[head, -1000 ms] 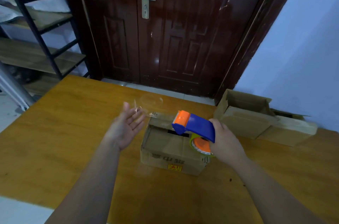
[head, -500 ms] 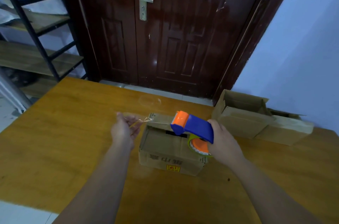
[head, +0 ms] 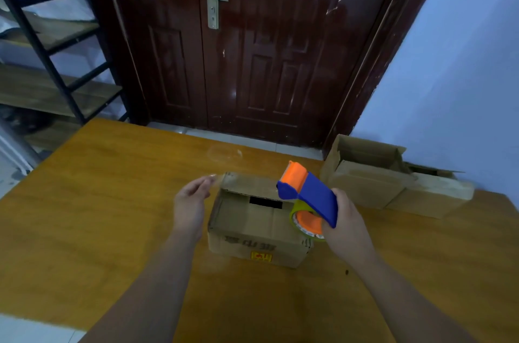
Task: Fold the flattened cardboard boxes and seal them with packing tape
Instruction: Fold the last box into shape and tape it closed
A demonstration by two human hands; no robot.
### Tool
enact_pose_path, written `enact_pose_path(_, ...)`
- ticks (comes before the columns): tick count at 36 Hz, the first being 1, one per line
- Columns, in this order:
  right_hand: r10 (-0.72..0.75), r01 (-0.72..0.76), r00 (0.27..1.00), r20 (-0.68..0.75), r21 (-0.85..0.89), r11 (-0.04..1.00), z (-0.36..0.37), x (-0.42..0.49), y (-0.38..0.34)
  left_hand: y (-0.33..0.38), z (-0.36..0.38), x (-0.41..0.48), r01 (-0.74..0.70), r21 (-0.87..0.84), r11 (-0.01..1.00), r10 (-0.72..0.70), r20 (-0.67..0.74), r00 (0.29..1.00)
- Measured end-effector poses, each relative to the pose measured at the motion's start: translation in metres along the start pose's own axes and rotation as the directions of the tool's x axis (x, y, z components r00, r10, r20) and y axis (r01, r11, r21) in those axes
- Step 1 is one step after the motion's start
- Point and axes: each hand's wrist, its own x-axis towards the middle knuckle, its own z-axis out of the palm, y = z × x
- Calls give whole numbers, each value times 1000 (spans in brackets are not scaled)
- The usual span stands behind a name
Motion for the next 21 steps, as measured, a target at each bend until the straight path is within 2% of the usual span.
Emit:
enact_pose_path(7,-12,12,1000,-21,7,1000,-1,2,0,-5,6,2,-40,47,998,41,-22,999)
enact_pose_path(15,5,-4,999,-35,9,1000,0,0,3,-17,5,2,-76,169,983,74,18,997)
enact_pose_path(21,-5,4,1000,-27,-28,1000,1,2,2,-18,12,2,18,37,999,-14,-97,995)
